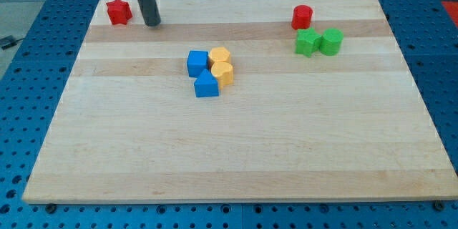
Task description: Move the green star to the top center
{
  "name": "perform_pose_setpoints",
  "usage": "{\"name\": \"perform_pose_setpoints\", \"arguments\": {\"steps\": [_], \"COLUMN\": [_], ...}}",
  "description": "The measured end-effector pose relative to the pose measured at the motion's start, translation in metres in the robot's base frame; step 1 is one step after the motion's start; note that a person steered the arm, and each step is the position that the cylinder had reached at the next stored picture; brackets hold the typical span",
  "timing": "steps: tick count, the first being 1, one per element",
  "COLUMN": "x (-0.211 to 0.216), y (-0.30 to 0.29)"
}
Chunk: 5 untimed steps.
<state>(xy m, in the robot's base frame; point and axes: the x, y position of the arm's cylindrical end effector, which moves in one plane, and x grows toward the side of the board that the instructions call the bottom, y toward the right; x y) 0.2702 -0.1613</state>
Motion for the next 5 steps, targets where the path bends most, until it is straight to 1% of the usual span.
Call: {"name": "perform_pose_setpoints", "arguments": {"steps": [1, 2, 4, 5], "x": [0.023, 0.039, 0.064, 0.102], "y": [0.010, 0.060, 0.180, 0.211]}}
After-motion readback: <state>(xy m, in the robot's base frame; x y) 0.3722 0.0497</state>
